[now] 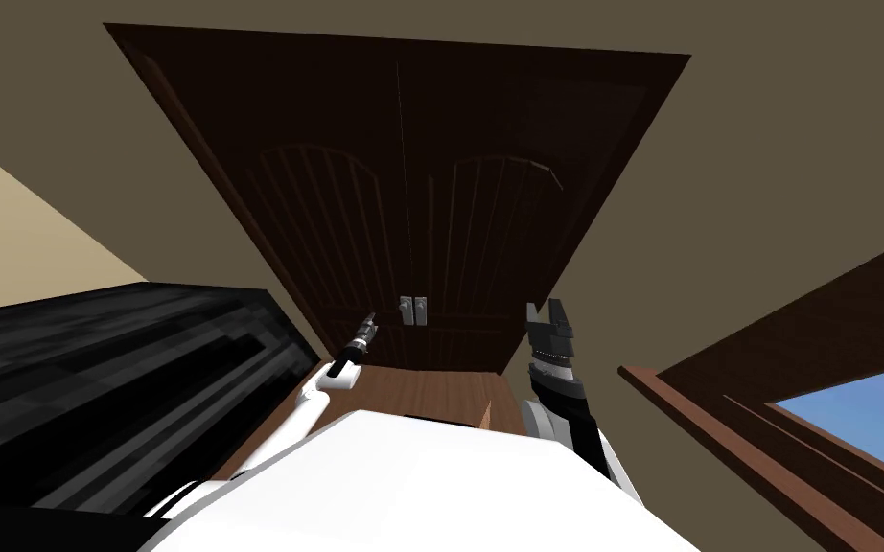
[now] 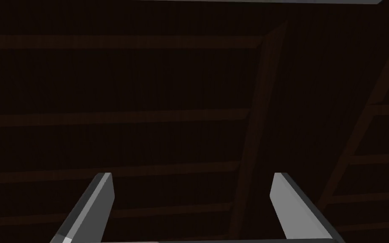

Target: Pull the door open

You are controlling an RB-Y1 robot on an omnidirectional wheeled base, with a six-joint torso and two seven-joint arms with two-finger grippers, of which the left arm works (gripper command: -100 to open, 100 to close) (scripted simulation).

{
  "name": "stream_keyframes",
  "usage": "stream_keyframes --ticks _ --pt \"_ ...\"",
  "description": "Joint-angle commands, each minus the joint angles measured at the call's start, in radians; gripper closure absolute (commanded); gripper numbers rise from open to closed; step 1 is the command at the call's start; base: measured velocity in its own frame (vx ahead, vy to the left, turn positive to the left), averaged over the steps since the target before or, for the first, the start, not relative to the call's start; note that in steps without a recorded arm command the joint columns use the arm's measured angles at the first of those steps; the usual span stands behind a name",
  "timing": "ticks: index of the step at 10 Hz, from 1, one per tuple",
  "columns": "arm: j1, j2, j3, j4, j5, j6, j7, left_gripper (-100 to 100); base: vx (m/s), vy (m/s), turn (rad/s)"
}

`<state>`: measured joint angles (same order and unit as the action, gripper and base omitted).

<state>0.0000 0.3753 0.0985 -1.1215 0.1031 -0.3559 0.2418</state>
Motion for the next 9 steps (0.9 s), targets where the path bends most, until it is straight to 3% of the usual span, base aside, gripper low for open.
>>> stream_keyframes --ticks 1,3,4,5,9 --pt "0.004 -0.005 -0.02 -0.015 -0.002 -0.006 0.007 -100 -0.223 -0.053 -0.069" --pt "0.0 -0.019 -0.056 -0.038 -0.006 -0.015 0.017 -100 -0.165 -0.095 -0.139" --pt "0.01 -0.017 -0.045 -0.049 -0.005 -0.003 0.012 -100 -0.053 -0.046 -0.018" --pt "0.023 -0.003 -0.018 -0.035 -0.002 -0.001 0.009 -100 -0.045 0.038 0.196" --pt "0.039 0.021 0.044 0.006 0.005 0.001 -0.006 -100 0.027 0.09 0.129"
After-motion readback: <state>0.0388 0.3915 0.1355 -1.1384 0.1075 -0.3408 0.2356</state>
